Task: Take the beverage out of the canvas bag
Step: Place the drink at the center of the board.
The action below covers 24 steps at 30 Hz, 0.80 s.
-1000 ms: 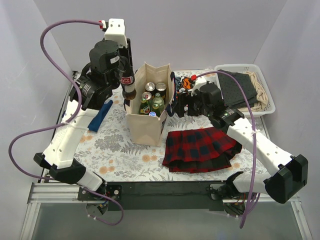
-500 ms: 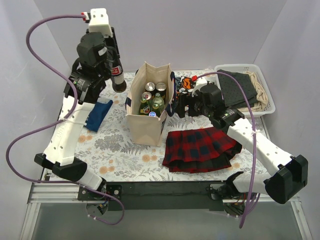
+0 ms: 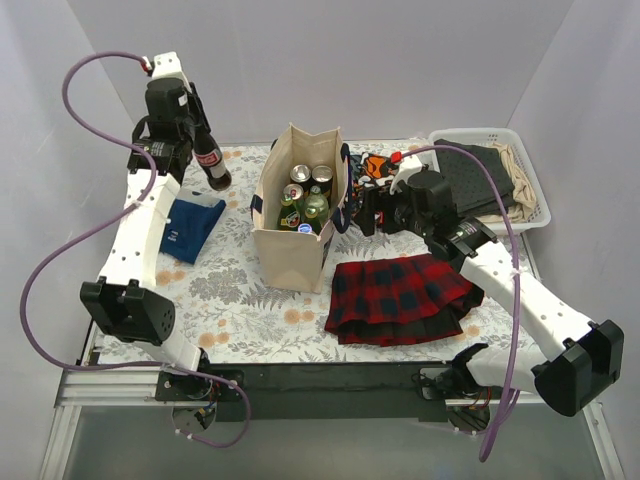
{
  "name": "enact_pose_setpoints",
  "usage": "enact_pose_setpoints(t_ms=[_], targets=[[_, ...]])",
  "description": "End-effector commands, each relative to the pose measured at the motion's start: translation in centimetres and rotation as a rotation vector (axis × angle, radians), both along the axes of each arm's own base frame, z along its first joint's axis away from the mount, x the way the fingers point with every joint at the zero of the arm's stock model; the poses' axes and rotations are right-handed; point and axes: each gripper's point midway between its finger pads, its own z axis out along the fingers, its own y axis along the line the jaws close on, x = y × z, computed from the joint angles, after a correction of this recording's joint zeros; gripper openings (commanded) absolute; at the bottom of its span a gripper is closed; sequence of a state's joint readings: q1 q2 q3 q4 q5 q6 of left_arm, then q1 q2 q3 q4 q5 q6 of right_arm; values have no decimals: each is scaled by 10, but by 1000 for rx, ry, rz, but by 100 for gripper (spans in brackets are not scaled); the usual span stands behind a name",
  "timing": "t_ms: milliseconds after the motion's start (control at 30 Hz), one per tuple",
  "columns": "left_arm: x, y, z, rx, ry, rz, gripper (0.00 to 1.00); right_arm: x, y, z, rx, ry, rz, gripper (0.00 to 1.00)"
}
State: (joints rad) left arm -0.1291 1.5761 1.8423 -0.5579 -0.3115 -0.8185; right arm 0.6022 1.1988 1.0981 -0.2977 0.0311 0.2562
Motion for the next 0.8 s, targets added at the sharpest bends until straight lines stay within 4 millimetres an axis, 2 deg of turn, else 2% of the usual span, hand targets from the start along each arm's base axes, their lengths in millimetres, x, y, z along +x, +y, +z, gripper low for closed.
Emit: enact_pose_setpoints(t_ms=[0,167,200,267,300,333,400,433,567,767], targets=[[11,-15,60,-101,-264,-79,0,2,-11,6,-9,-32,-31,90],[29,-15,31,-103,-211,-66,0,3,-14,4,-17,-30,-40,90],[31,-15,19,-109,-192,-65,0,3,-14,3,-18,-27,-42,90],[30,-15,7,-110,-180,-65,0,4,-15,2,-20,-27,-44,90],[29,-14,9,-109,-196,-63,0,5,-15,2,-21,-25,-42,90],[29,-15,-8,-104,-167,-64,0,6,-15,-1,-26,-19,-45,90],[29,-15,-14,-102,-169,-66,0,8,-14,1,-22,-20,-43,90],[30,-13,-29,-85,-142,-61,0,9,-13,-1,-26,-15,-42,90],[34,-9,-41,-60,-146,-41,0,10,-11,-2,-22,-6,-38,90],[38,-12,-44,-62,-164,-60,0,14,-7,-1,-18,3,-33,90]])
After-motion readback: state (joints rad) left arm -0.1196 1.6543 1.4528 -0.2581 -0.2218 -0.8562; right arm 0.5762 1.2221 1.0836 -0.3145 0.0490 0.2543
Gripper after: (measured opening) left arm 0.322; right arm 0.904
